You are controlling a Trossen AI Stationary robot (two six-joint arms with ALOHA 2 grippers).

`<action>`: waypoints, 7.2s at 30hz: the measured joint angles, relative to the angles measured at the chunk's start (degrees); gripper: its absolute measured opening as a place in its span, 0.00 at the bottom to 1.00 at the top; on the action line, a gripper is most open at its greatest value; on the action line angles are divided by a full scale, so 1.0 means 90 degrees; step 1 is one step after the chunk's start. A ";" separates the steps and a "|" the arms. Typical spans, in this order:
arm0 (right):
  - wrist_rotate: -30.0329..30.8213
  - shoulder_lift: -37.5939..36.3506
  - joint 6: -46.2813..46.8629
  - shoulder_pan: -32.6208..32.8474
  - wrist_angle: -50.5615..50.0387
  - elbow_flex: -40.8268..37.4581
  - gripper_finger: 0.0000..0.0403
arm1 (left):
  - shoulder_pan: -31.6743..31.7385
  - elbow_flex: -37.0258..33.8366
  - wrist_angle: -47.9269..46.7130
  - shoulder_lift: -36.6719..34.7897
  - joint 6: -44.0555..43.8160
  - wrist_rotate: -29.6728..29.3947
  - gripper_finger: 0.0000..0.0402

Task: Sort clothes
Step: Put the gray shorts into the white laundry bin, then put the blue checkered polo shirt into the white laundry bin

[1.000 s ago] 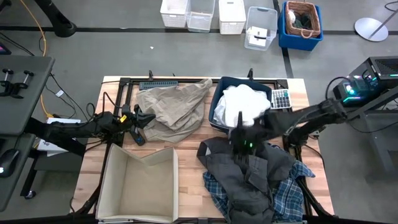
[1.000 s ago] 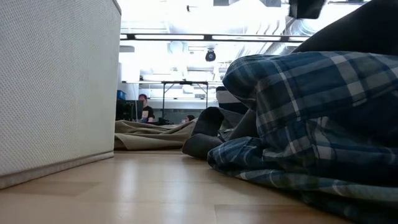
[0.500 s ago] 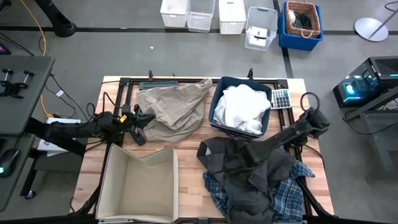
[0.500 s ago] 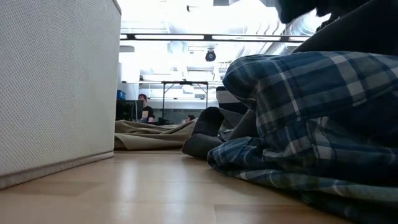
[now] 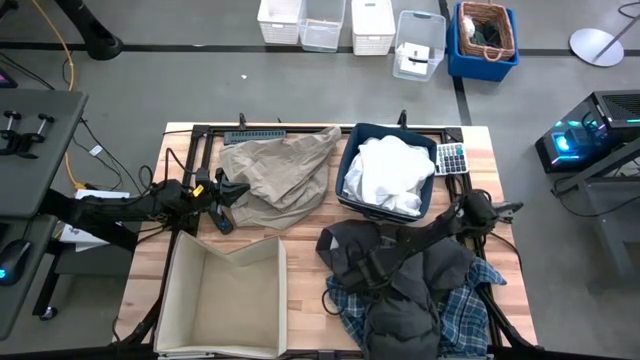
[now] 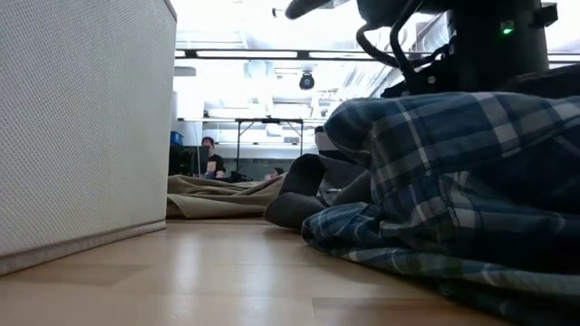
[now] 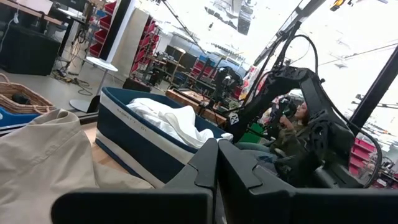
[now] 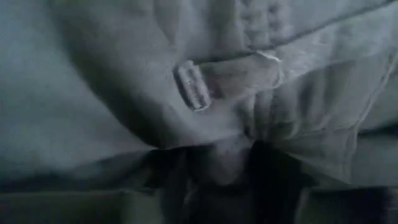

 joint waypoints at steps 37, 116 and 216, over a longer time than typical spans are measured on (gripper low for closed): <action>0.2849 -0.1273 -0.4941 0.0125 0.8648 0.5734 0.02 | 0.0000 -0.0002 0.0000 0.0000 -0.0001 -0.0001 0.00; -0.1988 0.1715 -0.0884 -0.1067 0.7377 0.6020 0.10 | 0.0002 -0.0002 -0.0002 0.0000 -0.0001 -0.0001 0.00; 0.6186 -0.3910 -0.3702 0.0919 0.6019 0.2438 0.02 | 0.0000 0.0000 -0.0034 0.0000 0.0001 0.0002 0.00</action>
